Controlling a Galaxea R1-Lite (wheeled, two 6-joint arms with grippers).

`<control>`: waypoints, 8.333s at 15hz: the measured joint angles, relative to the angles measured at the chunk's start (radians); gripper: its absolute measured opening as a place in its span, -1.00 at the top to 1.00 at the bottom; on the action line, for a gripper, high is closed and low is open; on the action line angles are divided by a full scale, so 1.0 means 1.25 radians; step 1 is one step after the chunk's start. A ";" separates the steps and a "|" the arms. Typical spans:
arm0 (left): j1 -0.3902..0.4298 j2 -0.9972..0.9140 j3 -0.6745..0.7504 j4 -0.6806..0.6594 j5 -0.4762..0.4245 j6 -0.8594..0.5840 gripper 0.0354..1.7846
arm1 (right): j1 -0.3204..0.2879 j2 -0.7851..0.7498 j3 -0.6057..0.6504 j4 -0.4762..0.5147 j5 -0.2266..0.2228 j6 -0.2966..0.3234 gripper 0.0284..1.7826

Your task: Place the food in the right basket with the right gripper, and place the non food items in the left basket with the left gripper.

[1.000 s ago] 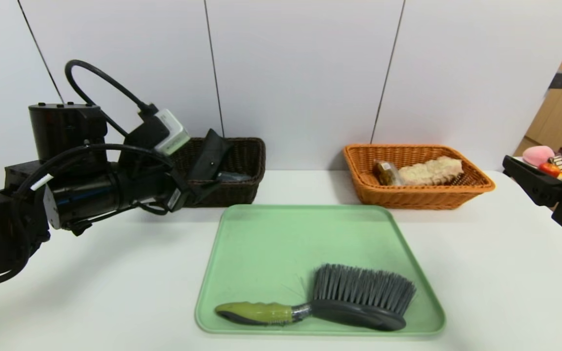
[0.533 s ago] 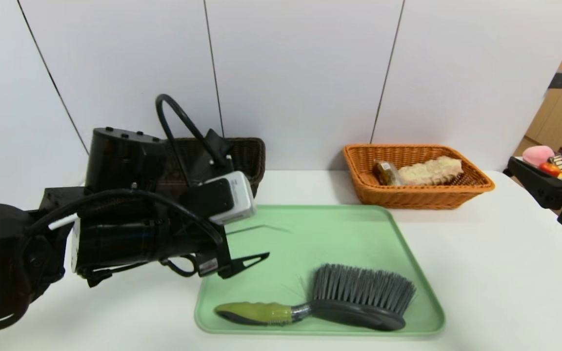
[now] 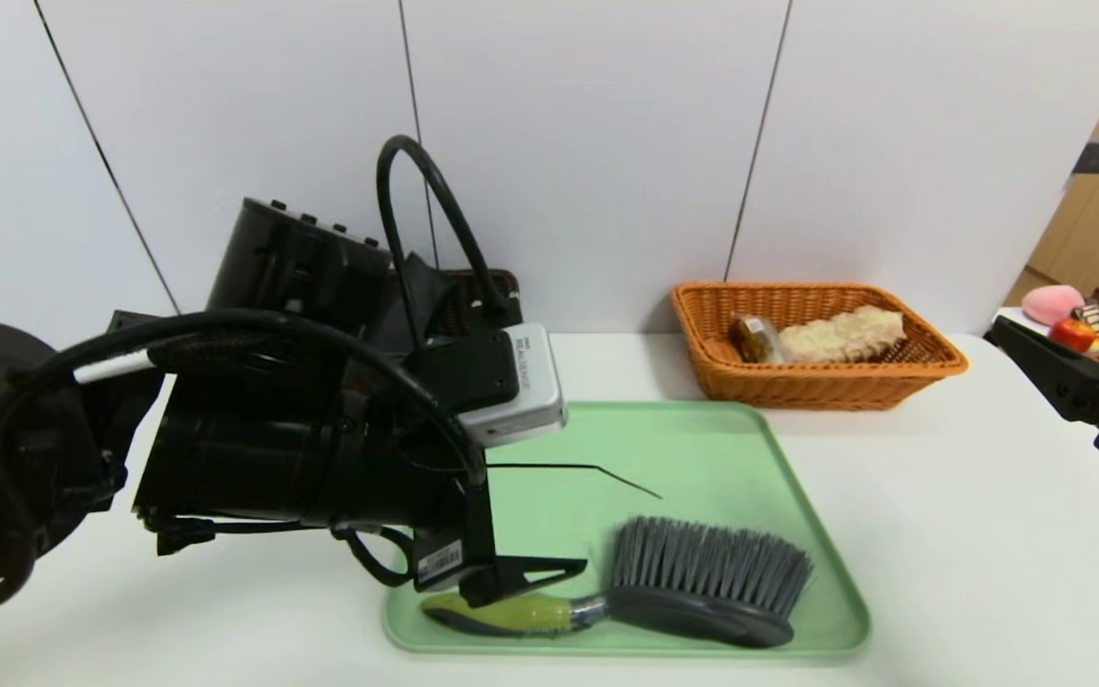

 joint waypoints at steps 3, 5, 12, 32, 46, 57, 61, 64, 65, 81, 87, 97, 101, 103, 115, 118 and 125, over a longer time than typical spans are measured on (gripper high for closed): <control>-0.017 0.032 -0.082 0.158 -0.065 0.007 -0.89 | 0.001 -0.008 0.003 0.001 0.005 0.001 -0.90; -0.022 0.067 -0.114 0.208 -0.072 0.037 -0.89 | 0.001 -0.014 0.004 0.001 0.007 0.004 -0.90; -0.018 0.189 -0.154 0.208 -0.068 0.049 -0.89 | 0.002 -0.042 0.002 0.001 0.040 0.005 -0.90; 0.009 0.322 -0.150 0.099 -0.032 0.051 -0.89 | 0.002 -0.077 0.018 0.007 0.041 0.006 -0.90; -0.009 0.326 -0.129 0.097 -0.029 0.053 -0.89 | 0.002 -0.077 0.019 0.009 0.052 0.027 -0.90; -0.009 0.320 -0.120 0.095 -0.028 0.063 0.72 | 0.003 -0.077 0.019 0.008 0.052 0.027 -0.90; -0.009 0.318 -0.119 0.095 -0.027 0.063 0.72 | 0.002 -0.077 0.019 0.009 0.052 0.028 -0.90; -0.010 0.314 -0.122 0.091 -0.027 0.062 0.72 | 0.002 -0.077 0.020 0.009 0.052 0.030 -0.90; -0.010 0.312 -0.127 0.077 -0.024 0.062 0.72 | 0.001 -0.077 0.020 0.009 0.052 0.034 -0.90; 0.349 0.183 -0.148 -0.455 0.346 -0.483 0.72 | -0.005 -0.074 0.060 0.010 0.059 0.031 -0.90; 0.402 0.178 -0.102 -0.459 0.338 -0.531 0.72 | -0.006 -0.071 0.059 0.010 0.058 0.031 -0.90; 0.451 0.176 -0.099 -0.426 -0.054 -0.158 0.72 | -0.008 -0.077 0.075 0.011 0.056 0.031 -0.90; 0.510 0.218 -0.207 -0.240 -0.181 0.182 0.72 | -0.009 -0.077 0.081 0.011 0.053 0.032 -0.90; 0.519 0.241 -0.248 -0.181 -0.183 0.280 0.72 | -0.010 -0.077 0.085 0.011 0.052 0.034 -0.90; 0.542 0.334 -0.320 -0.184 -0.154 0.328 0.47 | -0.010 -0.063 0.086 0.012 0.054 0.037 -0.90; 0.543 0.339 -0.325 -0.185 -0.153 0.326 0.01 | -0.010 -0.055 0.082 0.008 0.054 0.038 -0.90; 0.541 0.336 -0.377 -0.178 -0.153 0.263 -0.54 | -0.010 -0.049 0.080 0.007 0.056 0.037 -0.90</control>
